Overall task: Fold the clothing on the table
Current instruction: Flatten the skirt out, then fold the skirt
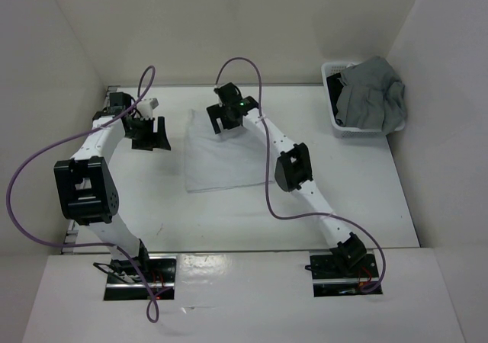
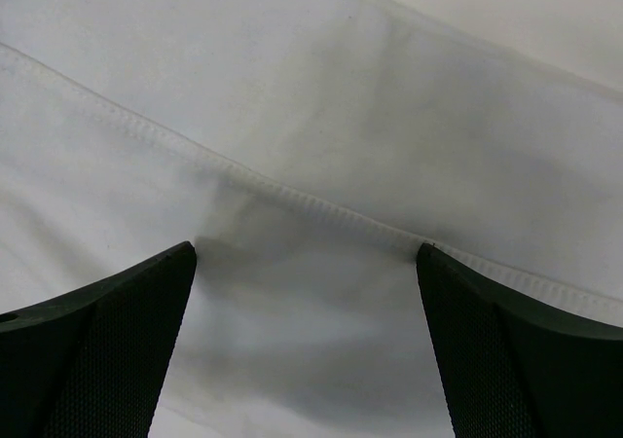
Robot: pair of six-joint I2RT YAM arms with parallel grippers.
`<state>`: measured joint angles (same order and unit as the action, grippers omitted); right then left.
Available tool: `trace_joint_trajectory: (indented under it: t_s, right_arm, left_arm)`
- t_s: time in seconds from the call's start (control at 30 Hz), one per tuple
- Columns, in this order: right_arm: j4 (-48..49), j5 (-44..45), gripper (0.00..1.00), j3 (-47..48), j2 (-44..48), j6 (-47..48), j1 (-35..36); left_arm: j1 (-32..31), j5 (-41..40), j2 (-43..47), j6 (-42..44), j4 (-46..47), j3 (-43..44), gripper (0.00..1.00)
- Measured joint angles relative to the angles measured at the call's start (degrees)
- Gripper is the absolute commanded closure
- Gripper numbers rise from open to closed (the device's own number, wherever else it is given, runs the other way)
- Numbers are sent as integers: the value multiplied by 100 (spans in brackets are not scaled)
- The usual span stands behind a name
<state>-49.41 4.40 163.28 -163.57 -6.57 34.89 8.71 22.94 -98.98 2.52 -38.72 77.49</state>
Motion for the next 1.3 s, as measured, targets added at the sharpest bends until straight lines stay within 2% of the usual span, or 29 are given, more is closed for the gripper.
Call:
trace_joint_trajectory:
  t_s: [0.57,0.67,0.77,0.87,0.93,1.1,1.23,1.3]
  right_arm:
    - [-249,52,2,636,-299,68,-625]
    - [-348,-120,2,586,-129,66,-710]
    - [-496,-299,2,168,527,63,-728]
    - [-501,-452,2,-791,1873,66,-664]
    - [-140,-509,2,-2096,3250,85,-603]
    - [1106,-302,8,-5521,6557,341,-516]
    - [1578,-306,13,-7547,7827,577,-852]
    - [1609,-271,14,-8317,7967,684,-1069]
  left_arm:
    - [0,76,-98,9,-20,0,19]
    - [0,267,-39,20,-39,0,19]
    - [-7,466,140,63,-164,0,19]
    - [-103,603,361,190,-361,2,19]
    - [-238,730,433,219,-452,0,19]
    - [-553,1143,90,256,-511,-85,29]
    - [-693,1196,-586,289,-476,-192,32]
    - [-763,1113,-857,208,-439,-323,32]
